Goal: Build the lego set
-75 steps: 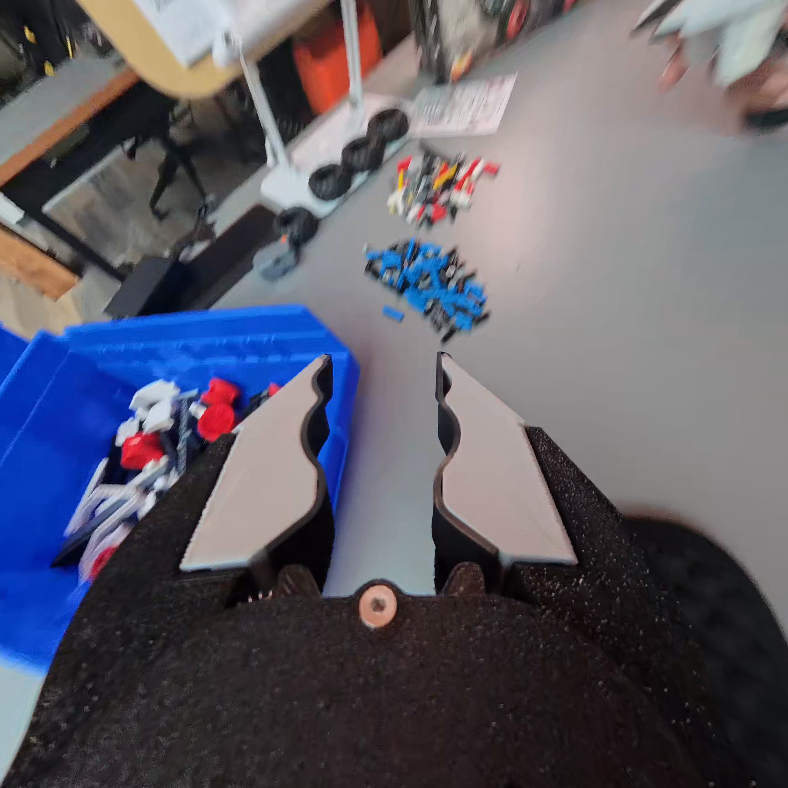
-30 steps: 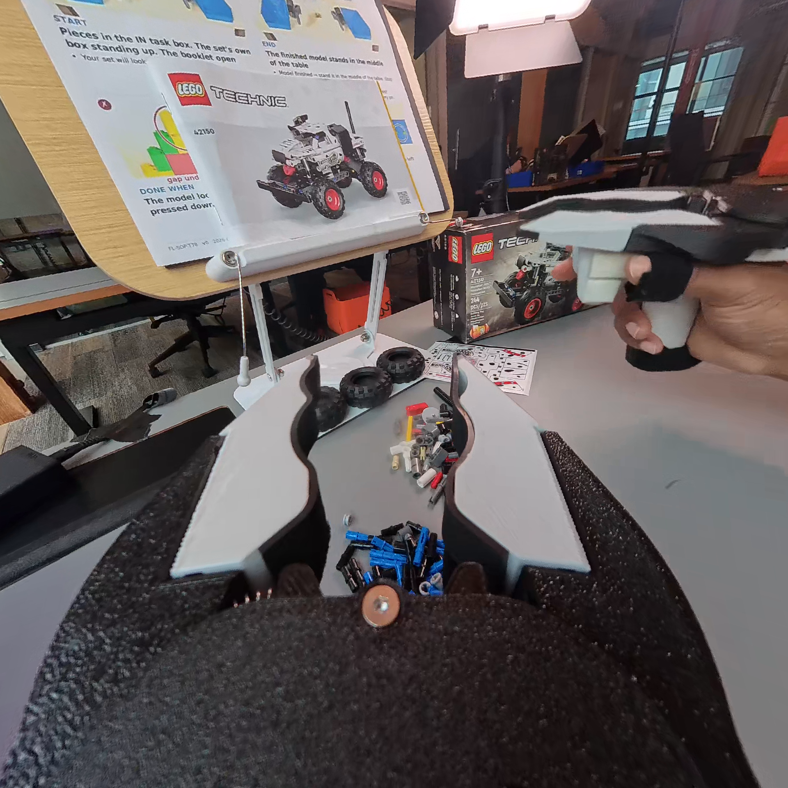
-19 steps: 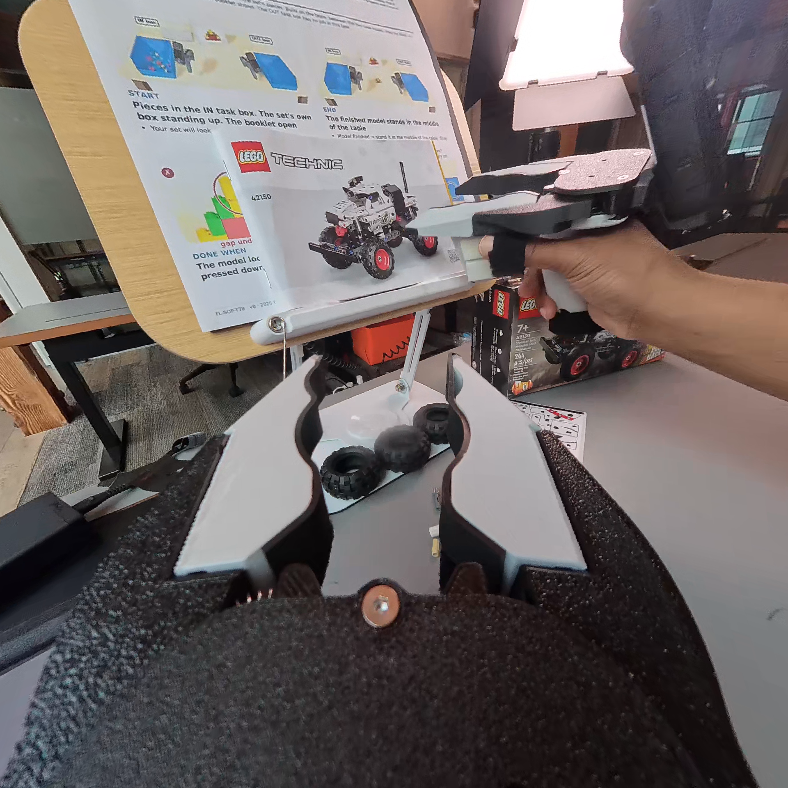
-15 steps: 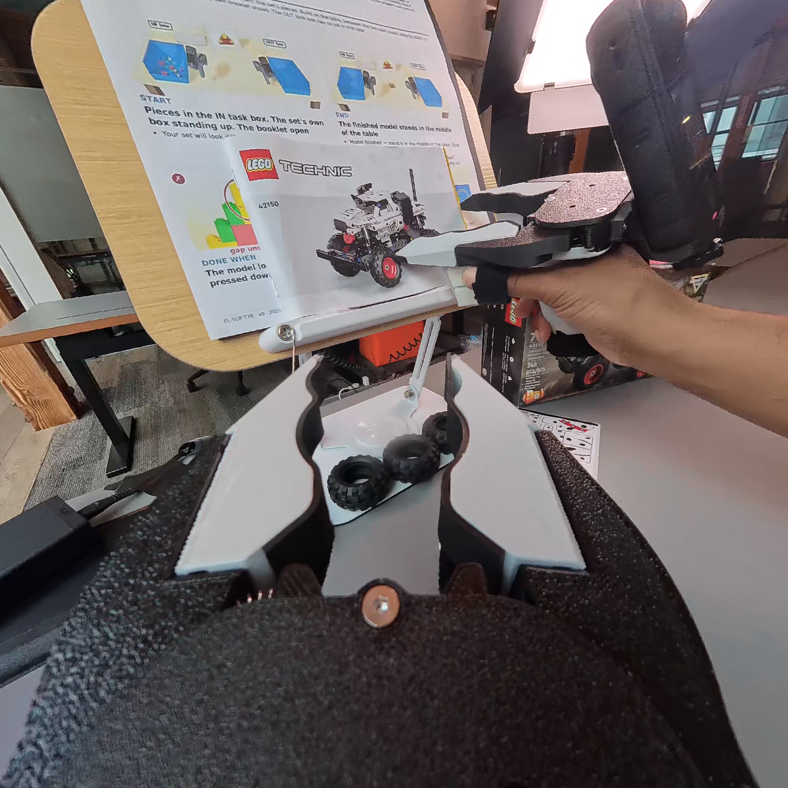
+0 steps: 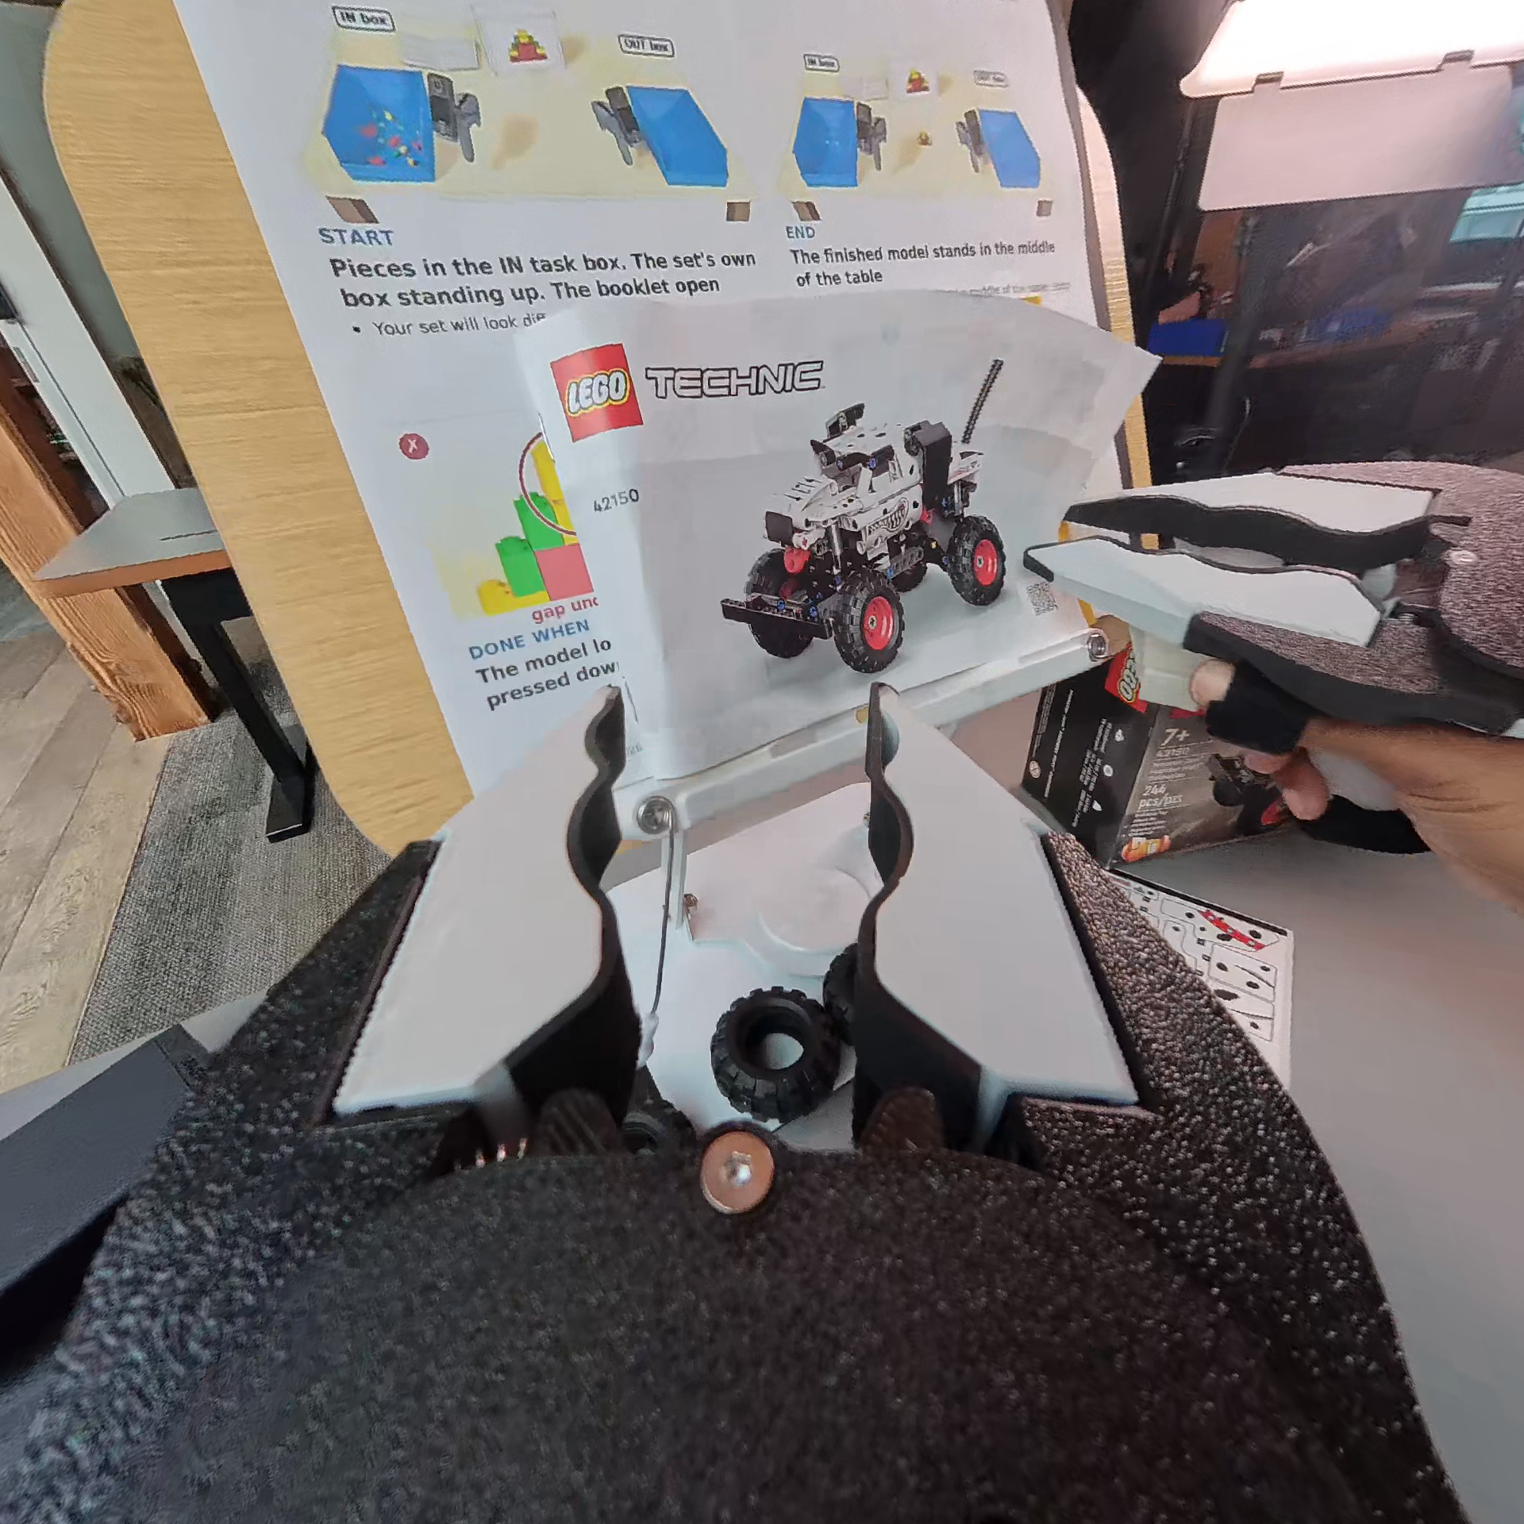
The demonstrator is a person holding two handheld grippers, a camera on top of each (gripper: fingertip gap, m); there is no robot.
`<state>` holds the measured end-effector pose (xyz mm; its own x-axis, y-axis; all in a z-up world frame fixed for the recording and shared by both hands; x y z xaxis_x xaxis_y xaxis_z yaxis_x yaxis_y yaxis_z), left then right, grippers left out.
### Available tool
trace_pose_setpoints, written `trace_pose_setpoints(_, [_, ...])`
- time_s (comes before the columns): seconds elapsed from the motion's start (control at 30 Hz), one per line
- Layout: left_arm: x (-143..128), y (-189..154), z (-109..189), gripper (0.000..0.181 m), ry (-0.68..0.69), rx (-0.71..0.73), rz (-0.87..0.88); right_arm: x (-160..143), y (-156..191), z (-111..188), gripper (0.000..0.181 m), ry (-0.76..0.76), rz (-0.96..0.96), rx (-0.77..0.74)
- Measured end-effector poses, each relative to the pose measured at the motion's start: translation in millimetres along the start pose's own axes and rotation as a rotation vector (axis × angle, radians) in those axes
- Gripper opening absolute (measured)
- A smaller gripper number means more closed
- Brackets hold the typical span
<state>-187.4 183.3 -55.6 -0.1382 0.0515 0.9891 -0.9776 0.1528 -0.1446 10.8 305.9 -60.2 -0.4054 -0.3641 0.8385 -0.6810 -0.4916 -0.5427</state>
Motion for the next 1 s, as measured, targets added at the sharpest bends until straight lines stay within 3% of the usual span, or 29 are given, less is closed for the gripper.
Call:
trace_pose_setpoints(0.07, [8,2,-20,0.061,0.036,0.024,-0.024,-3,-2,2,0.025,-0.006,-0.031,0.065])
trace_pose_setpoints(0.17, [16,2,-44,0.062,0.077,0.059,-0.066,-1,-4,9,0.011,-0.05,-0.02,0.095])
trace_pose_setpoints(0.27, [23,-3,-44,0.059,0.06,0.057,-0.092,11,-5,22,0.0,-0.145,0.028,0.14])
trace_pose_setpoints(0.4, [31,-31,-18,0.055,-0.008,-0.17,-0.028,28,-1,43,0.0,-0.294,0.05,0.294])
trace_pose_setpoints(0.53, [40,-51,-7,0.053,-0.008,-0.416,0.143,40,9,49,0.0,-0.35,0.074,0.395])
trace_pose_setpoints(0.63, [46,-54,-14,0.056,0.049,-0.478,0.263,49,26,52,0.0,-0.396,0.105,0.464])
trace_pose_setpoints(0.67, [46,-53,-17,0.046,0.067,-0.467,0.275,52,32,53,0.0,-0.406,0.121,0.485])
trace_pose_setpoints(0.73, [45,-48,-20,0.0,0.112,-0.419,0.247,57,43,55,0.0,-0.417,0.151,0.514])
trace_pose_setpoints(0.83, [54,-31,-8,0.0,0.113,-0.339,0.173,60,44,63,0.0,-0.433,0.138,0.532])
trace_pose_setpoints(0.9, [66,-12,6,0.0,0.114,-0.268,0.131,56,30,65,0.012,-0.402,0.079,0.493])
trace_pose_setpoints(1.0, [86,27,28,0.0,0.103,-0.092,0.055,41,3,47,0.036,-0.24,-0.009,0.358])
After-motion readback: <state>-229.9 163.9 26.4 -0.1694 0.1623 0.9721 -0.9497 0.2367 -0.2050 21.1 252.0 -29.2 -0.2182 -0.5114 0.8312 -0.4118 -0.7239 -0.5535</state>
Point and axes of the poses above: each gripper's, where its closed fingertips meet, z back along the fingers, x out of its top, y = z × x across the jaws, the point moved 10 cm from there along z, back along the fingers, and after that the axes turned 11 degrees about z, right-handed, at the moved point
